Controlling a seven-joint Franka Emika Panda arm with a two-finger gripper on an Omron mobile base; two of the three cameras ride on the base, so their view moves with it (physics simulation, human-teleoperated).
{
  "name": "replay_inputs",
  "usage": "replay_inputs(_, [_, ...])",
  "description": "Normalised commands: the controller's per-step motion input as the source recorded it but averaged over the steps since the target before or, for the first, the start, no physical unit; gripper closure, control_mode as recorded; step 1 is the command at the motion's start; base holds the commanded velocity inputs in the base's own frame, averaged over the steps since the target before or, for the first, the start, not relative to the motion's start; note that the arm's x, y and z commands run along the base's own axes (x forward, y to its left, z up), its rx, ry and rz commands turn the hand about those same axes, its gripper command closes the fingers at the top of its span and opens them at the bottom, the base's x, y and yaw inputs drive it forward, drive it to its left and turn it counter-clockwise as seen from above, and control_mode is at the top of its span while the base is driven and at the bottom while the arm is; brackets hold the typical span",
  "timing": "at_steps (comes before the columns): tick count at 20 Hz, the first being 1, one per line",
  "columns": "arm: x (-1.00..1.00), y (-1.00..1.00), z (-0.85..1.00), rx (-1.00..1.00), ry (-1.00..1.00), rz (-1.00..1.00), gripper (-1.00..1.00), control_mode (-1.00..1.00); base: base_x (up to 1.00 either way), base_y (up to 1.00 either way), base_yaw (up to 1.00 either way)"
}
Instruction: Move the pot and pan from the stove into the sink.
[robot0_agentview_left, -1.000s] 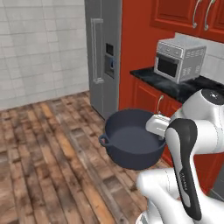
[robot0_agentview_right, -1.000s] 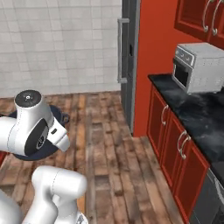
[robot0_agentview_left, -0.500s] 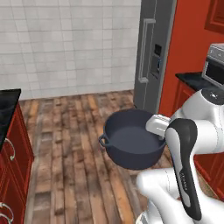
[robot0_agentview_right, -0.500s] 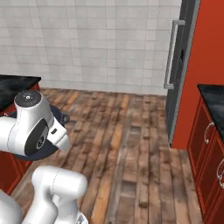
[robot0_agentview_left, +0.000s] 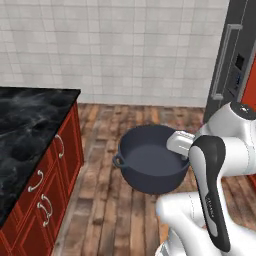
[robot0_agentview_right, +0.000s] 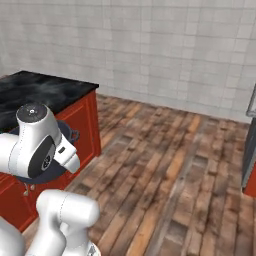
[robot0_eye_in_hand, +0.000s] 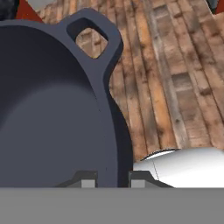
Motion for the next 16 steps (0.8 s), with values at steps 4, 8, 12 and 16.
replay_inputs(4, [0.0,0.0,0.0,0.0,0.0,0.0,1.0,1.0,-0.04,0.0,0.5])
replay_inputs(8, [0.0,0.0,0.0,0.0,0.0,0.0,1.0,1.0,-0.05,0.0,0.5])
replay_inputs(12, [0.0,0.0,0.0,0.0,0.0,0.0,1.0,1.0,-0.05,0.0,0.5])
replay_inputs(16, [0.0,0.0,0.0,0.0,0.0,0.0,1.0,1.0,-0.05,0.0,0.5])
